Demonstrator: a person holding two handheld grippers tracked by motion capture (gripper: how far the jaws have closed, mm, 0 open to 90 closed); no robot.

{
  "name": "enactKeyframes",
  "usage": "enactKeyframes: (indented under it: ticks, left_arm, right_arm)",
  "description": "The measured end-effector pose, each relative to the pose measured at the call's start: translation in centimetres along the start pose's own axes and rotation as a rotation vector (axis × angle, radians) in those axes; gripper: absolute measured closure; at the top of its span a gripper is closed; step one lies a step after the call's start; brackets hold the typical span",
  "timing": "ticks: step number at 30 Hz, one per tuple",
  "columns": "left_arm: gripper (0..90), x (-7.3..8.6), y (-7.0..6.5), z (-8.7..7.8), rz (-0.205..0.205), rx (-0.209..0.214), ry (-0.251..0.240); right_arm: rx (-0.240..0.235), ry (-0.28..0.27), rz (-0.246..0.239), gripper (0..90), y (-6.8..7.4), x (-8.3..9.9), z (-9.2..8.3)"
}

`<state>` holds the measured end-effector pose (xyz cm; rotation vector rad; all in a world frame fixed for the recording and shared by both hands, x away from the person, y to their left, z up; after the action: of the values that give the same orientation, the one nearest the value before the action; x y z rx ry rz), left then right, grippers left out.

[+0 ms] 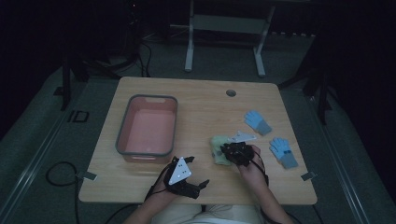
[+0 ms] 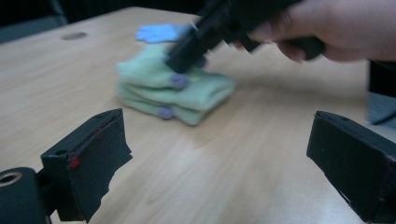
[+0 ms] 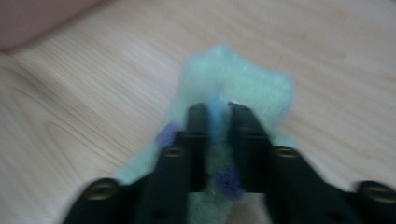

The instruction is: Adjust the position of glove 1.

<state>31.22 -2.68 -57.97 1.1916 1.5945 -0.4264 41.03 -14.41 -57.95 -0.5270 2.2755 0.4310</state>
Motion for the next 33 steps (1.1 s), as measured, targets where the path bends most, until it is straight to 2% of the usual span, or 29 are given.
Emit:
enactKeyframes:
  ticks: [2, 4, 5, 7, 9, 10, 11, 12, 14, 16, 17, 18, 19, 20, 21, 22, 23, 24, 25, 27, 29, 30, 33]
  left_arm:
    - [6.3, -0.1, -0.2, 0.5, 0.011, 0.038, 0.025]
    - [8.6, -0.3, -0.2, 1.1, 0.024, 0.078, 0.039]
    - [12.0, -0.5, 0.0, 1.4, 0.039, 0.072, 0.046]
    - [14.3, -0.8, 0.2, 2.3, 0.063, 0.109, 0.056]
    - [17.1, -1.3, 0.1, 3.2, 0.109, 0.156, 0.063]
    - [20.1, -1.4, 0.1, 3.7, 0.148, 0.167, 0.081]
    - [20.5, -1.5, 0.1, 4.3, 0.186, 0.174, 0.099]
    - [22.5, -1.7, 0.0, 4.8, 0.216, 0.193, 0.103]
    - [26.3, -2.0, 0.1, 5.8, 0.264, 0.2, 0.114]
    - [32.4, -2.3, 0.2, 6.8, 0.305, 0.21, 0.123]
    - [35.5, -2.6, 0.3, 7.4, 0.337, 0.221, 0.122]
    - [41.9, -2.8, 0.4, 7.7, 0.345, 0.23, 0.121]
    - [42.9, -2.8, 0.4, 8.0, 0.36, 0.234, 0.129]
    - [44.6, -2.8, 0.5, 8.3, 0.382, 0.237, 0.137]
    - [45.6, -2.7, 0.6, 8.6, 0.4, 0.241, 0.152]
    - [45.9, -2.7, 0.6, 8.6, 0.4, 0.241, 0.152]
    - [45.9, -2.7, 0.6, 8.6, 0.4, 0.241, 0.152]
    - [45.9, -2.0, 0.8, 9.2, 0.444, 0.261, 0.195]
    - [46.6, -1.7, 0.9, 9.4, 0.454, 0.268, 0.214]
    - [46.6, -1.3, 1.0, 9.7, 0.473, 0.272, 0.235]
    - [46.6, -1.1, 1.1, 10.0, 0.463, 0.269, 0.232]
    - [46.6, -1.0, 1.2, 10.0, 0.468, 0.269, 0.235]
    - [47.0, -0.8, 1.4, 10.2, 0.473, 0.266, 0.24]
  right_arm:
    - [-0.038, -0.045, 0.004, 50.7, 0.0, -0.9, -1.0]
    - [-0.03, -0.1, 0.014, 39.4, -0.4, -1.9, -2.1]
    - [-0.045, -0.108, 0.039, 31.5, -0.5, -2.3, -2.5]
    - [-0.126, -0.094, 0.069, 15.3, -0.3, -2.6, -3.3]
    - [-0.154, -0.097, 0.077, 13.3, -0.3, -2.9, -3.8]
    - [-0.164, -0.102, 0.079, 11.0, -0.4, -3.0, -4.0]
    - [-0.172, -0.101, 0.077, 11.2, -0.5, -3.2, -4.1]
    - [-0.161, -0.101, 0.072, 15.7, -0.7, -3.4, -4.2]
    - [-0.163, -0.098, 0.059, 22.9, -1.1, -3.8, -4.1]
    - [-0.231, -0.084, 0.062, 24.6, -1.1, -4.2, -3.7]
    - [-0.256, -0.077, 0.091, 25.1, -1.3, -4.4, -3.4]
    - [-0.257, -0.053, 0.153, 25.2, -1.9, -4.6, -2.9]
    - [-0.249, -0.038, 0.193, 21.5, -2.3, -4.6, -2.6]
    - [-0.236, -0.049, 0.206, 14.7, -2.5, -4.9, -2.3]
    - [-0.237, -0.06, 0.184, 10.3, -2.5, -5.1, -2.1]
    - [-0.237, -0.06, 0.184, 10.3, -2.5, -5.1, -2.1]
    - [-0.229, -0.057, 0.156, 10.3, -2.4, -5.0, -1.8]
    - [-0.229, -0.057, 0.156, 10.3, -2.4, -5.0, -1.8]
    - [-0.239, -0.022, 0.14, 11.3, -2.2, -4.9, -0.7]
    - [-0.212, -0.029, 0.136, 25.1, -2.6, -4.9, 0.0]
    - [-0.201, -0.027, 0.126, 39.1, -3.0, -4.9, 0.8]
    - [-0.206, -0.018, 0.136, 41.7, -3.2, -4.7, 1.2]
    - [-0.231, 0.028, 0.156, 41.3, -3.5, -4.0, 2.4]
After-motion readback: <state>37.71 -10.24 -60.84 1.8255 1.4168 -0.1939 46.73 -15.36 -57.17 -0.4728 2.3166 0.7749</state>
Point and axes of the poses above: each handheld gripper's, and its own axes: z roughly forward along the jaws, x roughly out of its underside, y roughly to its left, the point moved 10 cm from there along z, roughly forward along the jaws, and after that the axes turned 15 degrees about z, right-handed, at the moved point
